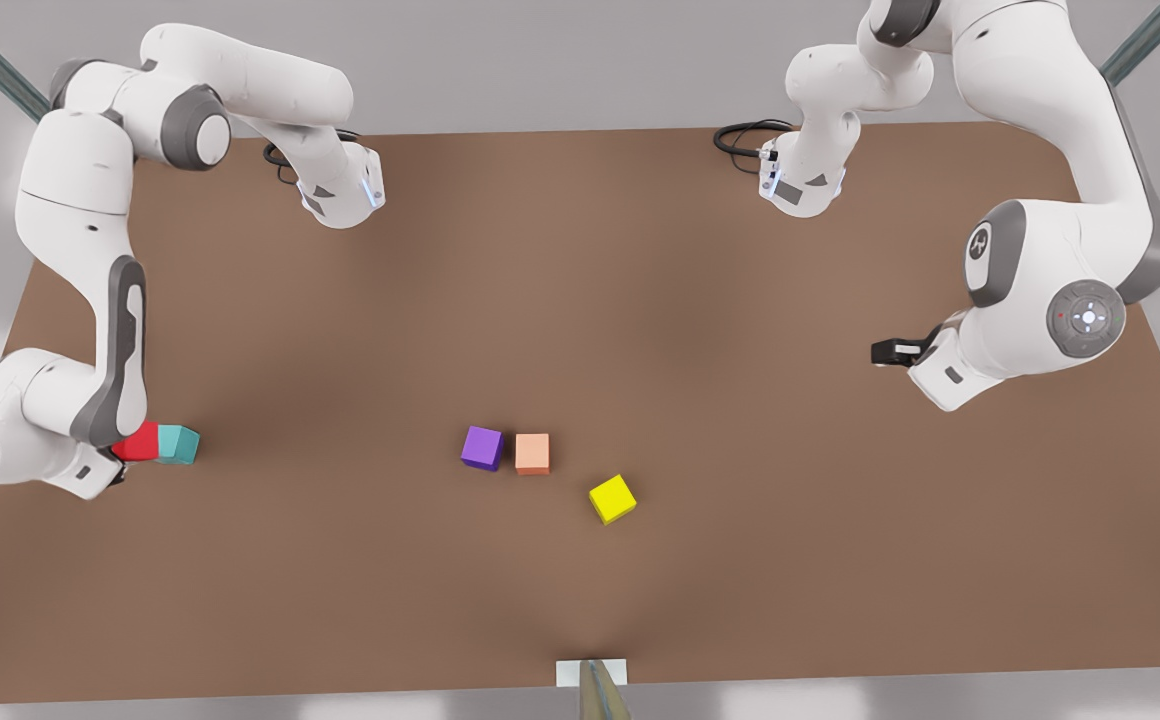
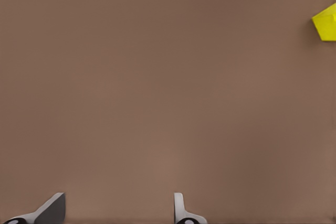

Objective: Pick up red wooden cube and pass to hand red wooden cube and place in blue wooden cube

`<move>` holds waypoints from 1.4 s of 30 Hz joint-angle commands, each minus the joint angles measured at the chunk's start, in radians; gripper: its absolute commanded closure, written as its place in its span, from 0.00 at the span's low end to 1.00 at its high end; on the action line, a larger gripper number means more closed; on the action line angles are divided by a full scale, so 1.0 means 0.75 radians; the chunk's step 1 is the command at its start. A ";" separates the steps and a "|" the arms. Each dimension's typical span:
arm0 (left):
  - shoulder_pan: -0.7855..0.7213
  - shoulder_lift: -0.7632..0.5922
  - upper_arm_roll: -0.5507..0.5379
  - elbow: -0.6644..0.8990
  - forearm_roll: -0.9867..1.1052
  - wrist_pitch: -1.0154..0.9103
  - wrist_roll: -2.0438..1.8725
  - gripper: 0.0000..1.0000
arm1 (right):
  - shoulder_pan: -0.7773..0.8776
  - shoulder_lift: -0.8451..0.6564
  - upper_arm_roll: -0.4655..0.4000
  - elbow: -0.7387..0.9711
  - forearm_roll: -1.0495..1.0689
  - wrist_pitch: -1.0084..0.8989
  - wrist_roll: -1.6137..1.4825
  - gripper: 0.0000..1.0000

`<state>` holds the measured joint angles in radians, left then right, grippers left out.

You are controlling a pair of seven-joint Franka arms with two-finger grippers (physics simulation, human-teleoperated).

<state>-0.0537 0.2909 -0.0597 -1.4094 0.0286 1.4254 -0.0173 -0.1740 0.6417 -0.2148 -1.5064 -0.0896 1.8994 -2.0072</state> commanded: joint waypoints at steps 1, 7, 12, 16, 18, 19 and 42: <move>0.000 0.009 0.000 0.002 -0.001 -0.005 0.019 0.00 | -0.001 -0.005 -0.004 -0.031 -0.003 0.147 -0.120 0.41; -0.002 0.019 0.000 0.000 -0.001 -0.004 0.019 0.00 | -0.003 -0.013 -0.004 -0.125 -0.020 0.231 -0.120 0.41; 0.000 0.021 0.000 0.002 0.001 -0.005 0.019 0.00 | -0.026 -0.033 -0.004 -0.198 -0.020 0.274 -0.116 0.41; 0.000 0.019 0.000 0.002 0.003 -0.005 0.019 0.00 | -0.026 -0.042 -0.004 -0.227 -0.018 0.302 -0.116 0.41; 0.002 0.021 0.000 0.000 0.001 -0.005 0.019 0.00 | -0.030 -0.042 -0.004 -0.235 -0.007 0.302 -0.116 0.39; 0.002 0.021 0.000 0.000 0.001 -0.005 0.019 0.00 | -0.030 -0.044 -0.004 -0.239 -0.005 0.302 -0.116 0.38; 0.000 0.036 0.000 -0.004 0.005 0.014 0.015 0.00 | -0.016 -0.127 0.018 -0.270 0.019 0.090 -0.097 0.00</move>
<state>-0.0538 0.3189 -0.0597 -1.4133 0.0316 1.4338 -0.0063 -0.1835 0.5509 -0.2018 -1.7092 -0.0793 2.0258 -2.0793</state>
